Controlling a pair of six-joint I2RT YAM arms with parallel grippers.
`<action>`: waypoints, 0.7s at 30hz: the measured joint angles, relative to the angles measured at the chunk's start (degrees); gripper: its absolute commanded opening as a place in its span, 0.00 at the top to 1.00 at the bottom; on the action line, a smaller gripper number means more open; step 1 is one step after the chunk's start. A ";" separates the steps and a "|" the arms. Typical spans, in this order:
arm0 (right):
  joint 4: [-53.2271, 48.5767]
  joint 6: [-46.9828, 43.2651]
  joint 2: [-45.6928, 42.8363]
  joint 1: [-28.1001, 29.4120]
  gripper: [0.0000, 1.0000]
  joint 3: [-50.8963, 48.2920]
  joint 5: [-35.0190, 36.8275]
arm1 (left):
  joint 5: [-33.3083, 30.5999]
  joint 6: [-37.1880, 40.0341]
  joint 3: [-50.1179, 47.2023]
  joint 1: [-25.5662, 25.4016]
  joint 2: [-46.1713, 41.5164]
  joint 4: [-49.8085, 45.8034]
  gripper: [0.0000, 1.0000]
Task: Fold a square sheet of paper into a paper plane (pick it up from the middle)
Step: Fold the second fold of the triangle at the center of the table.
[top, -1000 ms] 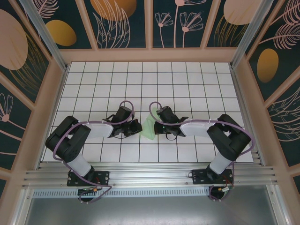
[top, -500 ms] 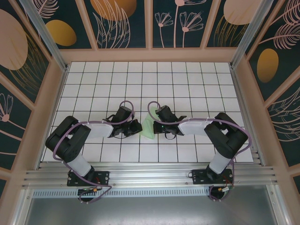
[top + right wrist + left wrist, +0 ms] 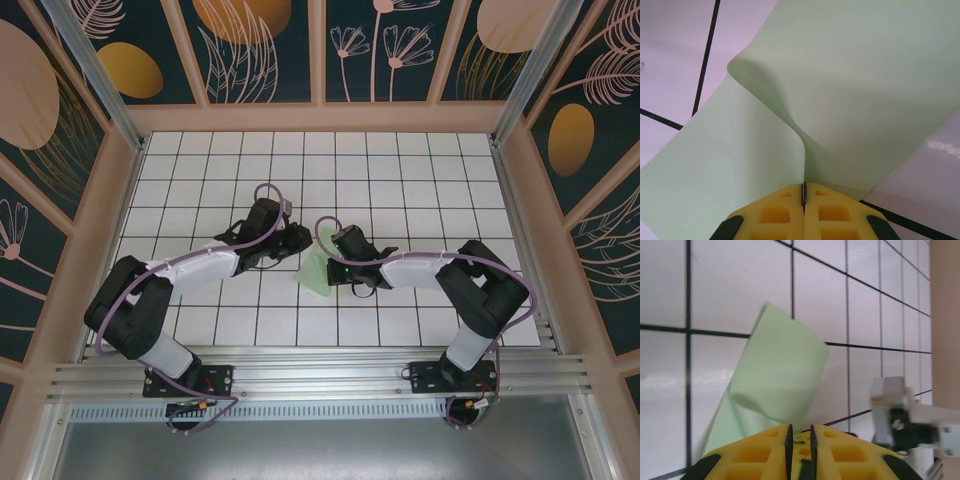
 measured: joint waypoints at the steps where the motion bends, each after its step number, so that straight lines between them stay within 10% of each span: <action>1: 0.00 0.00 0.00 0.00 0.98 0.00 0.00 | 0.63 -0.39 0.52 0.00 0.79 0.72 0.83; 21: 0.87 0.02 0.00 0.00 0.98 -0.39 -0.02 | 9.75 -8.94 -0.15 0.00 12.90 12.85 0.86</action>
